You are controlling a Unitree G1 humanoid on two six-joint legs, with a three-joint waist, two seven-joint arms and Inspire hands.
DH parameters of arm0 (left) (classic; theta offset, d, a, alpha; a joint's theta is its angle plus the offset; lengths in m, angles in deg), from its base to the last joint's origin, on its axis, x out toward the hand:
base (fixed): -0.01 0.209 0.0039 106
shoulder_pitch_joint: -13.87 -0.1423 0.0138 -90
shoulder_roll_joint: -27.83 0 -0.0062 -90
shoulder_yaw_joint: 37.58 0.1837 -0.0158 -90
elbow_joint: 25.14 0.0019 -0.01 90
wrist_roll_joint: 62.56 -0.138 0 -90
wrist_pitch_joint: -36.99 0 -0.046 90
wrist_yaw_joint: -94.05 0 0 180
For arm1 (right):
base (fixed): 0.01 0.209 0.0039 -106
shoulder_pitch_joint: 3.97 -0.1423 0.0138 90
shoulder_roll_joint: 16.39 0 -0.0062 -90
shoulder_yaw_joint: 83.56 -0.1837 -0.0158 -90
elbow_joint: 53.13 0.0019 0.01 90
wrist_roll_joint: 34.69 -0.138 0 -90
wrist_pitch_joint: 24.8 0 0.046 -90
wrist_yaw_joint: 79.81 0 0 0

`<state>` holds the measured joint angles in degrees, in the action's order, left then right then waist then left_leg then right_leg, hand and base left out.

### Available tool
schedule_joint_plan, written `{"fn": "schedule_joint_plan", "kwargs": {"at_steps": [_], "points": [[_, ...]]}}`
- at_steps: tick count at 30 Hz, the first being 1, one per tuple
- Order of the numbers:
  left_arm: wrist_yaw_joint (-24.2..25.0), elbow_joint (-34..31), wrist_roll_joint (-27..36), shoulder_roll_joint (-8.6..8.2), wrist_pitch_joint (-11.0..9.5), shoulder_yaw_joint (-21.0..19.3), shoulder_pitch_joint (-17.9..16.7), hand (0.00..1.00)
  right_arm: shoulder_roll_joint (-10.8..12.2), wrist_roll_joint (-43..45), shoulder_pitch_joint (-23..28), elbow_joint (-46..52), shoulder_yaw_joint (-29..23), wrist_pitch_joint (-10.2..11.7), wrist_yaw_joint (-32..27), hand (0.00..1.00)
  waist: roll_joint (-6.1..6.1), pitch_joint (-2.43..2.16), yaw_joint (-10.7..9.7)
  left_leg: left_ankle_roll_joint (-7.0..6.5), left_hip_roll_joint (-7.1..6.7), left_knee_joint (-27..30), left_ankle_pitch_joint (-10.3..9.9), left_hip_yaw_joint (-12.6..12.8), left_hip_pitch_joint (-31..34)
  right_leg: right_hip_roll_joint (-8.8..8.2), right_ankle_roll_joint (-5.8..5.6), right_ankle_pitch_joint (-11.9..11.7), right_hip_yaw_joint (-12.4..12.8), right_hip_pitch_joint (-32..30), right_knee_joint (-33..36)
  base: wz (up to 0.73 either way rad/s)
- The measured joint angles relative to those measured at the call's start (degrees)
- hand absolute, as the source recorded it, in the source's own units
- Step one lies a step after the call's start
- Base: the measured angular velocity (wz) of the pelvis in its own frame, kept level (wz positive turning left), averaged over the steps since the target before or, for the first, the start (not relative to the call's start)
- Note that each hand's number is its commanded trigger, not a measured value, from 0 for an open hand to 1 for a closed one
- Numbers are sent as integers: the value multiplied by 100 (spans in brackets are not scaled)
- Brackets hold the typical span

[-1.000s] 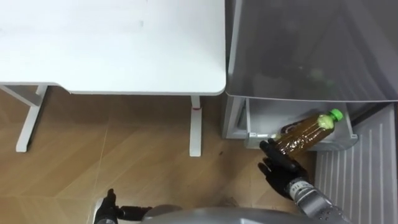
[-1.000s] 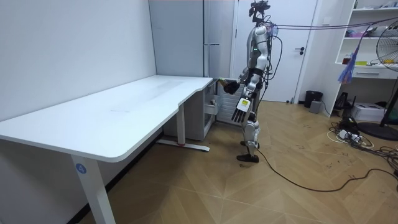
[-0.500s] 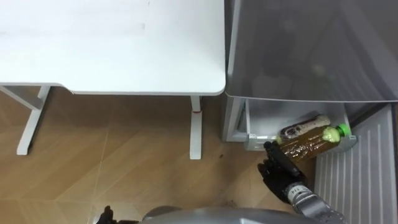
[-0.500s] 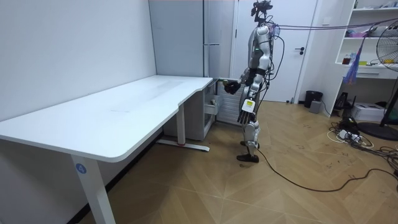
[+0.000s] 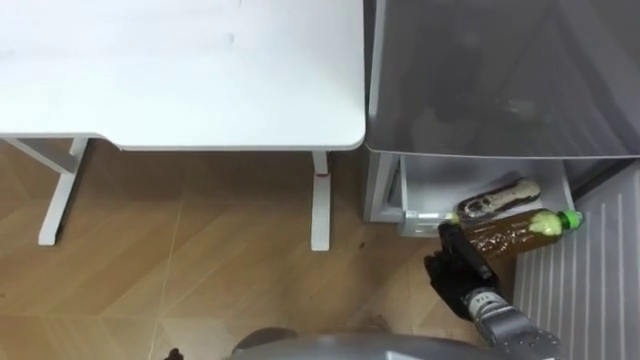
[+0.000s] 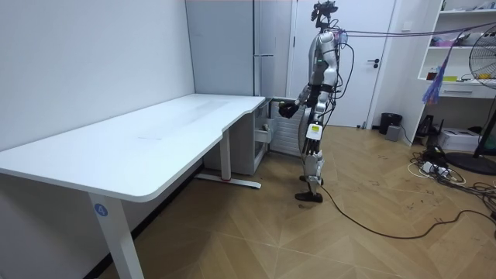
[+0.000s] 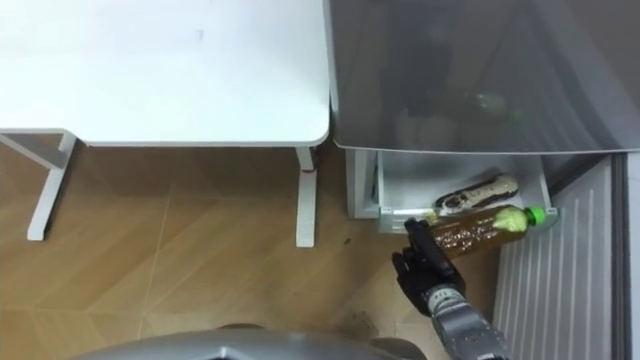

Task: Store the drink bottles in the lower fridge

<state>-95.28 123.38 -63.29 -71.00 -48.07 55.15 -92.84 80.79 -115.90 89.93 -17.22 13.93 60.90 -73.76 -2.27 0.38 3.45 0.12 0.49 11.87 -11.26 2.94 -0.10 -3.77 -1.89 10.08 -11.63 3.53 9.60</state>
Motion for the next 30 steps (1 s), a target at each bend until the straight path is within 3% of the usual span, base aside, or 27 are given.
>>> {"fn": "schedule_joint_plan", "kwargs": {"at_steps": [3,8,11,16,23,30], "points": [[-3,5,8,4,-1,38,85,0,4,-29,-263,-278,-131,-32,1,100,-11,30,-31,-3,-12,88,2,-22,144,-15,0,0,-47,-84,10,10],[22,16,2,92,-14,79,235,0,-115,-153,-1012,-899,-499,-39,10,100,10,40,-23,-24,-18,173,22,-66,467,-33,2,1,-101,-401,108,7],[110,197,3,157,10,90,542,0,-176,-198,-1429,-1264,-499,-24,42,100,61,85,14,-23,-16,241,32,-111,642,-31,16,-8,-154,-527,117,9],[187,339,7,197,31,199,950,0,-236,-144,-1882,-1544,-503,-120,61,100,56,102,14,-26,-10,399,34,-165,1050,-29,38,-35,-276,-814,136,13],[363,446,12,299,53,343,1362,0,-536,-171,-2583,-2294,-723,-249,83,100,-13,128,288,-39,-17,392,101,-180,1471,-58,48,-42,-264,-1348,329,-1],[386,469,10,303,46,439,1490,0,-740,-174,-3128,-2454,-1029,-304,31,100,28,171,338,-31,-26,388,144,-237,1802,-67,49,-42,-277,-1710,419,0]]}}
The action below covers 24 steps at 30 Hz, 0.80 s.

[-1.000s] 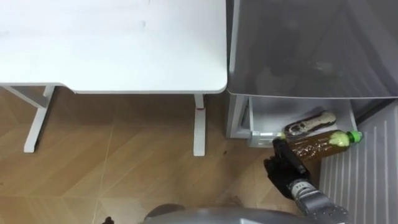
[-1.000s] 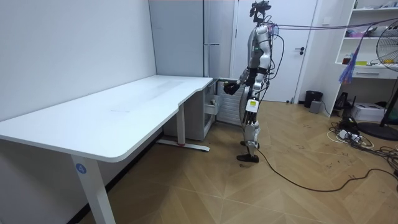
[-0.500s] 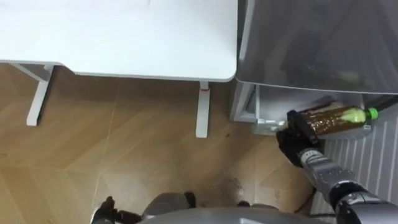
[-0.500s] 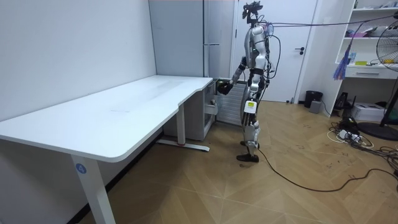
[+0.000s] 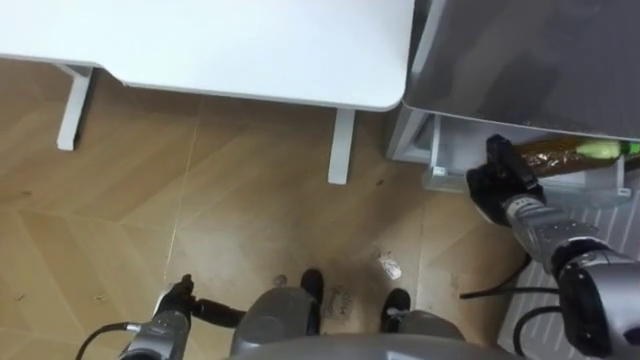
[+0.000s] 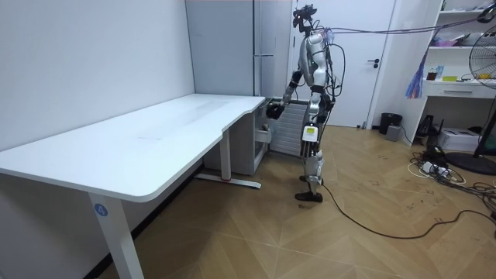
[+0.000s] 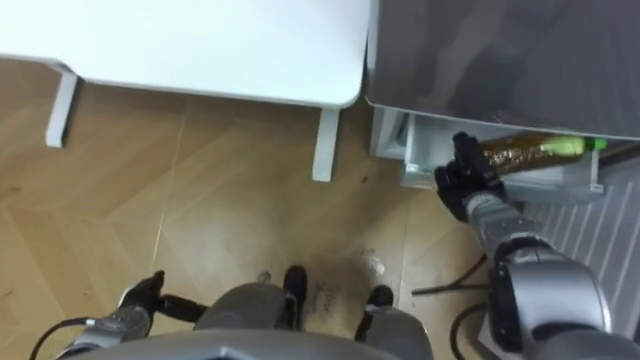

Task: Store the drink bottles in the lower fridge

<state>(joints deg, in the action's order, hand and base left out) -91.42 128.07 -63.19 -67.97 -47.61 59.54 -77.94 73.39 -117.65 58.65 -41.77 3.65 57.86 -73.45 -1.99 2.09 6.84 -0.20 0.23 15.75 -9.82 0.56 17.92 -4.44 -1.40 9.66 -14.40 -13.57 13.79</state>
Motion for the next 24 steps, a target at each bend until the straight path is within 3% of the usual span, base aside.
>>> {"fn": "schedule_joint_plan", "kwargs": {"at_steps": [9,10,11,12,13,14,15,16,17,18,19,20,24], "points": [[-3,160,-81,69,102,-4,1,0,-200,-153,-206,-12,-476,-130,-79,100,105,64,126,7,-22,-2,29,-169,223,-16,3,-2,-152,-167,26,9],[-3,165,-187,70,104,-4,1,0,-228,-154,-222,-14,-530,-150,-84,89,107,65,150,6,-23,-4,29,-221,239,-22,3,-2,-154,-212,86,3],[-3,197,-256,74,106,-5,3,0,-232,-179,-258,-16,-539,-150,-106,60,107,65,155,5,-22,-13,32,-246,244,-33,2,0,-159,-262,167,0],[-3,230,-286,74,111,-3,5,0,-234,-201,-294,-19,-538,-151,-146,4,107,65,165,3,-17,-14,35,-278,241,-46,0,1,-165,-332,310,-3],[-3,233,-291,74,112,-2,5,0,-238,-201,-296,-29,-537,-152,-158,0,106,65,174,3,-13,-14,35,-331,239,-55,-2,3,-169,-390,417,-10],[-7,257,-292,83,114,7,24,0,-236,-213,-301,-59,-539,-152,-177,0,100,79,200,9,16,-16,44,-671,216,-93,-9,57,-153,-673,884,-13],[-15,295,-293,87,117,8,58,0,-235,-210,-302,-61,-539,-156,-202,0,113,90,226,21,10,-9,50,-918,209,-107,48,183,-95,-847,1045,-34],[-25,380,-291,103,135,8,154,0,-235,-196,-380,-63,-533,-175,-280,0,144,102,309,49,4,14,61,-1225,271,-13,202,167,210,-1153,698,-26],[-25,433,-291,110,176,9,235,0,-249,-199,-507,-61,-535,-168,-357,0,171,99,259,106,-89,66,37,-1215,380,-61,223,-613,293,-1358,247,-3],[-39,476,-297,57,187,9,291,0,-298,-200,-530,-50,-539,-136,-381,0,81,93,179,150,-89,92,-7,-1207,426,-93,255,-613,218,-1406,397,34],[-35,469,-296,37,167,10,361,0,-372,-229,-550,-62,-565,-52,-392,0,15,97,145,165,-65,86,7,-956,448,-101,267,-611,83,-1379,400,33],[-35,468,-296,64,164,-17,376,0,-375,-219,-588,-93,-570,2,-371,0,10,98,133,164,-15,87,28,-703,441,-86,286,-611,27,-1353,410,18],[-6,470,-291,80,172,-16,340,0,-414,-219,-615,-181,-606,-26,-366,0,34,112,121,158,18,98,72,-467,392,-66,317,-589,-6,-1252,396,13]]}}
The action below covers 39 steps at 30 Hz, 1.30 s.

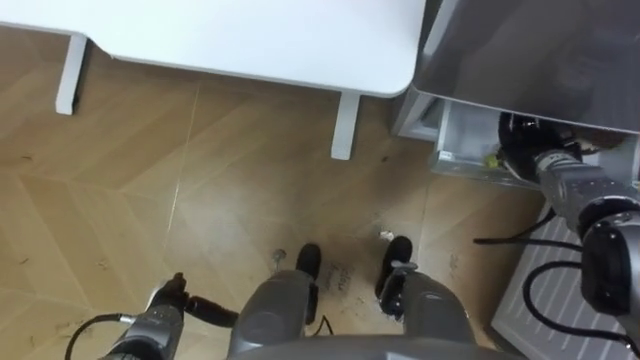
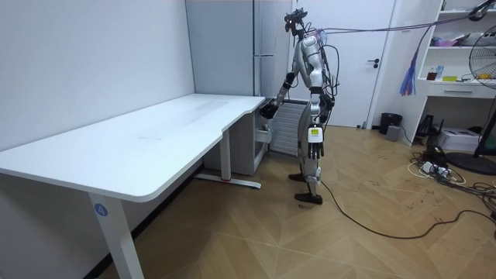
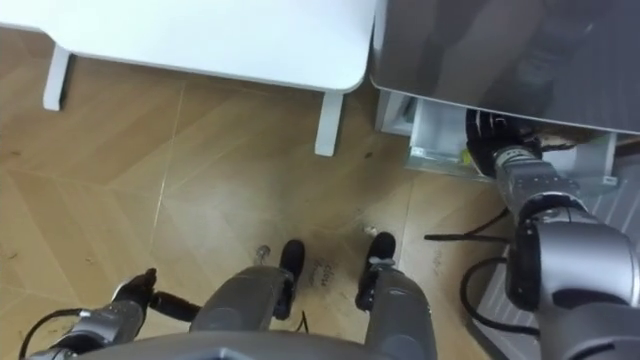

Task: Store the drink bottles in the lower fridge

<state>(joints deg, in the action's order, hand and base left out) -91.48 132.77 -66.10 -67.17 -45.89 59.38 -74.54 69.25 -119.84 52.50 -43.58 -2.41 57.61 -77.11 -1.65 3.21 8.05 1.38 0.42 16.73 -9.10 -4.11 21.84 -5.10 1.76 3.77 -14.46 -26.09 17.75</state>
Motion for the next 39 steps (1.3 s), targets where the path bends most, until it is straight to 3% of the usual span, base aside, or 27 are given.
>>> {"fn": "schedule_joint_plan", "kwargs": {"at_steps": [13,22,27,28,36,39], "points": [[-54,-23,52,101,43,28,-148,0,-12,54,54,-50,86,-115,-9,0,63,-17,-51,-103,2,157,87,584,-3,-120,-76,34,0,72,112,4],[-43,-93,53,110,0,-7,-110,0,-56,525,60,-238,82,-115,-7,0,53,-43,-155,-135,-18,163,106,576,-134,-167,-100,17,-127,287,76,7],[-42,-105,57,113,-31,-5,-105,0,-59,659,128,-441,95,-117,121,0,48,-101,-161,-146,-26,42,112,576,-367,-159,-126,13,-134,515,-7,0],[-42,-103,57,114,-44,-5,-105,0,-59,701,180,-441,96,-117,186,0,58,-144,-161,-153,-31,-14,119,576,-396,-159,-127,13,-131,526,-14,0],[73,-101,73,117,-106,-147,-223,0,-63,1065,602,-428,183,-119,677,0,91,-203,-188,-148,-1,-308,125,603,-920,-67,-151,-11,-66,986,-265,-6],[126,-111,72,133,-121,-275,-397,0,-66,1465,822,-319,185,-119,850,0,132,-262,-369,-152,6,-444,121,638,-1146,-36,-187,-31,-57,1215,-431,-4]]}}
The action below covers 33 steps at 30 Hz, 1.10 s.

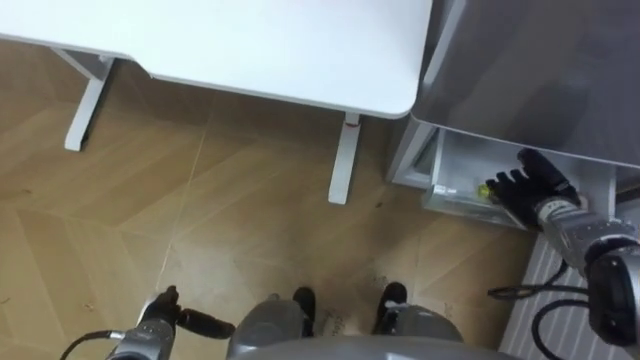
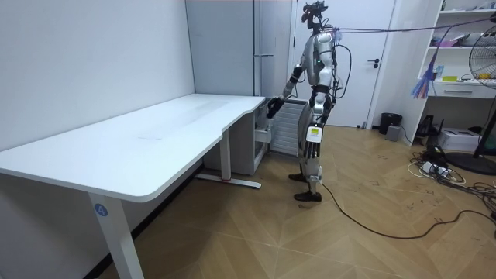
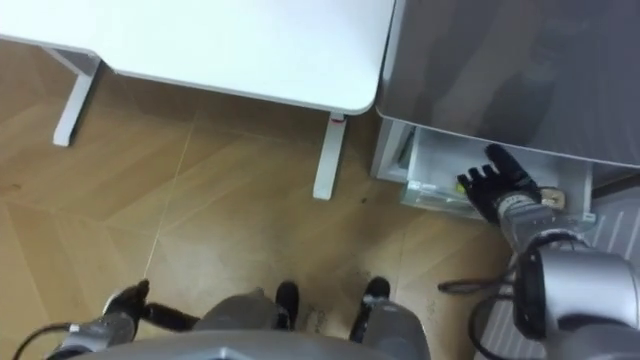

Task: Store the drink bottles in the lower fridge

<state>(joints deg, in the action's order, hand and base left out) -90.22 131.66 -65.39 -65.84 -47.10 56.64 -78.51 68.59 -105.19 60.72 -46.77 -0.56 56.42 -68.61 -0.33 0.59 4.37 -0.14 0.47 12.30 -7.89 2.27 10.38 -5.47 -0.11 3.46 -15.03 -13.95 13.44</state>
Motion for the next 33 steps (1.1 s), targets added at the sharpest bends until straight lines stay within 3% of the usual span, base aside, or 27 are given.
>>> {"fn": "schedule_joint_plan", "kwargs": {"at_steps": [2,6,10,17,24,27,33], "points": [[-5,0,6,20,-3,-1,-41,0,0,84,208,221,7,6,52,0,57,-52,-22,0,1,-53,0,13,-30,11,-9,-6,11,18,-38,-4],[-7,-96,7,18,-10,-122,-156,0,0,207,595,334,4,67,210,0,84,-53,-110,-2,20,-215,-10,33,-363,57,-40,-14,9,342,-211,-4],[-43,-279,-2,19,-69,-304,-277,0,22,334,1000,411,92,89,281,0,110,-41,-107,9,82,-303,-85,217,-614,124,-51,8,100,540,-296,-14],[-292,-375,10,-50,-263,-538,-443,0,346,798,1998,681,125,181,269,0,190,-16,-123,33,112,-487,-148,293,-983,196,-86,123,227,825,-352,-7],[-418,-375,-7,-142,-270,-629,-481,0,796,1008,2298,500,302,298,256,0,266,-16,-254,33,150,-480,-264,347,-1203,254,-107,141,297,1056,-442,-6],[-432,-364,-9,-165,-409,-634,-490,0,990,1227,2475,559,394,345,237,0,266,-22,-275,43,178,-460,-309,354,-1246,294,-108,140,375,1112,-480,-6],[-527,-261,-9,-274,-532,-867,-482,0,1045,1384,2685,564,348,488,198,0,245,-18,-299,48,186,-471,-321,360,-1351,309,-108,140,410,1184,-481,-4]]}}
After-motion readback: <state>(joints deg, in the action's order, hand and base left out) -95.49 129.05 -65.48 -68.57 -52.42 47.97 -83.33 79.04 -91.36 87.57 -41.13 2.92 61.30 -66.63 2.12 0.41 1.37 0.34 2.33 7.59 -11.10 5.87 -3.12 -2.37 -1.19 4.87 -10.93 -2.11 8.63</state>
